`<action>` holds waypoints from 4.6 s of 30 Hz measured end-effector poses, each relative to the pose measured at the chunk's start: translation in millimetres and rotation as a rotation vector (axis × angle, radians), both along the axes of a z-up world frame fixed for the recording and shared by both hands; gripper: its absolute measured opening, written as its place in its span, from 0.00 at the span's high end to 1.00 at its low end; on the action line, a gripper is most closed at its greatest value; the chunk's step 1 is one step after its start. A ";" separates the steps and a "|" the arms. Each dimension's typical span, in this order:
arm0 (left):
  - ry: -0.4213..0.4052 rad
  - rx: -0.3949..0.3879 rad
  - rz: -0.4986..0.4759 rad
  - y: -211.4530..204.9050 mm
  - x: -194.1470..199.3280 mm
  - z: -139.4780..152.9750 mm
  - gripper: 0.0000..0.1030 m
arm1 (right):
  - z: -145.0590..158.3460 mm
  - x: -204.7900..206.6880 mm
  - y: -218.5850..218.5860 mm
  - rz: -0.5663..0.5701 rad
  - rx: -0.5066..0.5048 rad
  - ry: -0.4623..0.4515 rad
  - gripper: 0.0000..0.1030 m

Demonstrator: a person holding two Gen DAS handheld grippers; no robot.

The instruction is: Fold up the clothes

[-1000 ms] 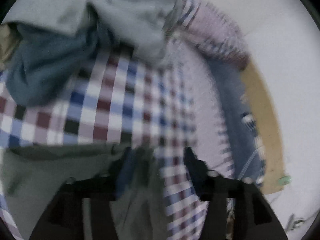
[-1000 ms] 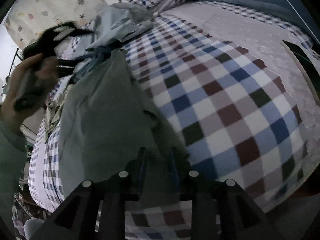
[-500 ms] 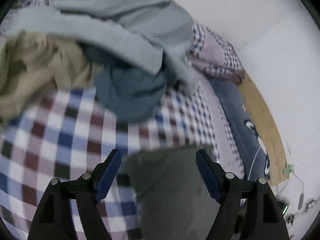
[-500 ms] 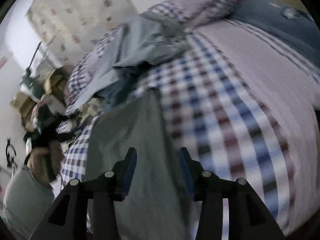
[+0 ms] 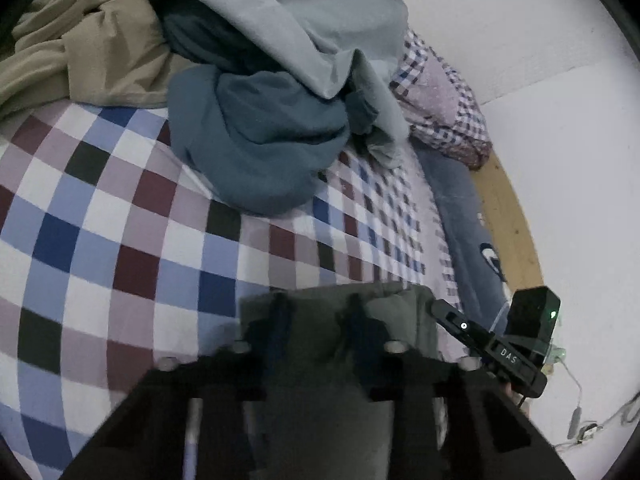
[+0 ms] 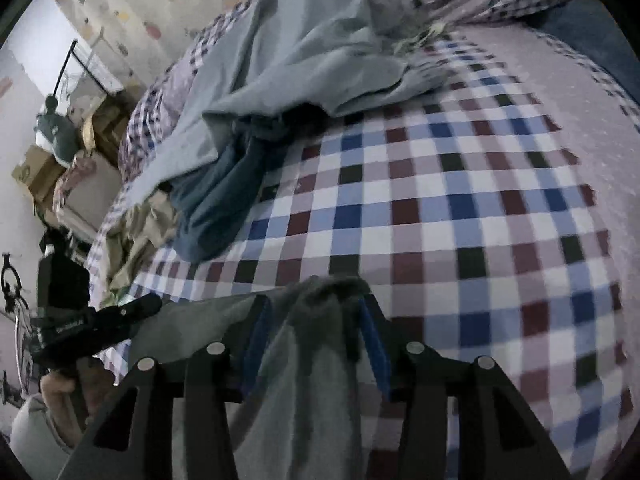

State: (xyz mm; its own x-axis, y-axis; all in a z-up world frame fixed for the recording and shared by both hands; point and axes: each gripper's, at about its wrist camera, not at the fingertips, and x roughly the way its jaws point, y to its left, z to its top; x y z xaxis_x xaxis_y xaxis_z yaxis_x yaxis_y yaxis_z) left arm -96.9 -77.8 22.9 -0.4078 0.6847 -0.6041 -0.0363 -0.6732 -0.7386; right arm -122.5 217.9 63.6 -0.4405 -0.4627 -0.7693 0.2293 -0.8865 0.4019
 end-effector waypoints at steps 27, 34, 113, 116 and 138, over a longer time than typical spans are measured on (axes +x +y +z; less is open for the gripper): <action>0.178 -0.074 0.351 -73.9 34.6 4.3 0.48 | 40.6 19.3 29.2 0.044 0.092 0.148 0.53; 0.200 -0.127 0.185 -40.2 60.6 21.9 0.48 | 26.6 95.3 59.9 0.171 0.060 0.033 0.53; -0.120 0.220 0.061 1.3 280.5 -14.9 0.95 | -52.0 386.1 -142.3 0.710 0.871 0.910 0.25; -0.115 0.256 0.058 -0.2 279.3 -9.3 0.95 | -59.2 373.4 -151.5 0.677 0.916 0.924 0.25; -0.046 0.279 0.092 -21.7 255.4 10.6 0.33 | -38.8 305.9 -170.9 0.551 0.923 0.905 0.92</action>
